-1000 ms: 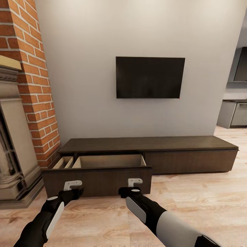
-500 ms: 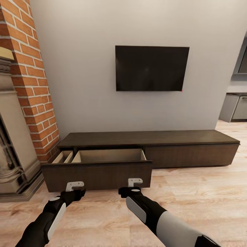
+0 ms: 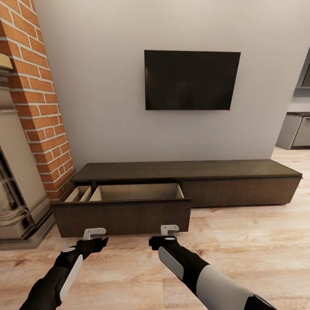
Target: Place each of the two pumpkins and all three candles from the living room inside a cabinet in the living room (use any cabinet), then make sure every cabinet is closed, and position the cauldron so it is next to a table in the living room.
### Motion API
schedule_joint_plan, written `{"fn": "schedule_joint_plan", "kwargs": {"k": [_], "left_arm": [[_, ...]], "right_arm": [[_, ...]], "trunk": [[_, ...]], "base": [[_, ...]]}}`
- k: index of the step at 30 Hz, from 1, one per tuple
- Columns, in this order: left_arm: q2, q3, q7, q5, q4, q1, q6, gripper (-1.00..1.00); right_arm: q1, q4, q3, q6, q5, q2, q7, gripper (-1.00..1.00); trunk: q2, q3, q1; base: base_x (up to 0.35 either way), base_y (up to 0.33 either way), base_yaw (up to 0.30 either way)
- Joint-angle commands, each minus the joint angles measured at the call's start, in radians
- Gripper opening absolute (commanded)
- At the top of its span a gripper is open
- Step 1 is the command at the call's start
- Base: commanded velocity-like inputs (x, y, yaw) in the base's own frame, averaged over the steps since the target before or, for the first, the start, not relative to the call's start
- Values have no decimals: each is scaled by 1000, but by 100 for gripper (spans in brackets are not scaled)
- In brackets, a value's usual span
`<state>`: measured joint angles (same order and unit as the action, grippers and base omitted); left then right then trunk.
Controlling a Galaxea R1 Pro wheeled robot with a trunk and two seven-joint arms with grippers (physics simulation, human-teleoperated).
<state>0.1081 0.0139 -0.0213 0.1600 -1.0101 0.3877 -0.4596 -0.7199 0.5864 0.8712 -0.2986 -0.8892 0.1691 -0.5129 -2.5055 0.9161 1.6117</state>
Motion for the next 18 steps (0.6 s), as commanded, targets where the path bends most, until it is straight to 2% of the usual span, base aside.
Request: {"fn": "schedule_joint_plan", "kwargs": {"k": [1,6,18], "left_arm": [[1,1,1,9,-1,0,-6,100],[0,4,3,9,-4,0,-7,100],[-1,10,2,10,-10,0,-8,100]], "right_arm": [[-2,1,5,-20,-5,-1,-7,100],[-1,1,5,-58,-5,0,-7,100],[-2,-5,4,-76,1,-2,-4,100]], "trunk": [[-1,1,0],[-1,17,2],[-4,63,7]], "base": [[0,0,0],[0,0,0],[0,0,0]]}}
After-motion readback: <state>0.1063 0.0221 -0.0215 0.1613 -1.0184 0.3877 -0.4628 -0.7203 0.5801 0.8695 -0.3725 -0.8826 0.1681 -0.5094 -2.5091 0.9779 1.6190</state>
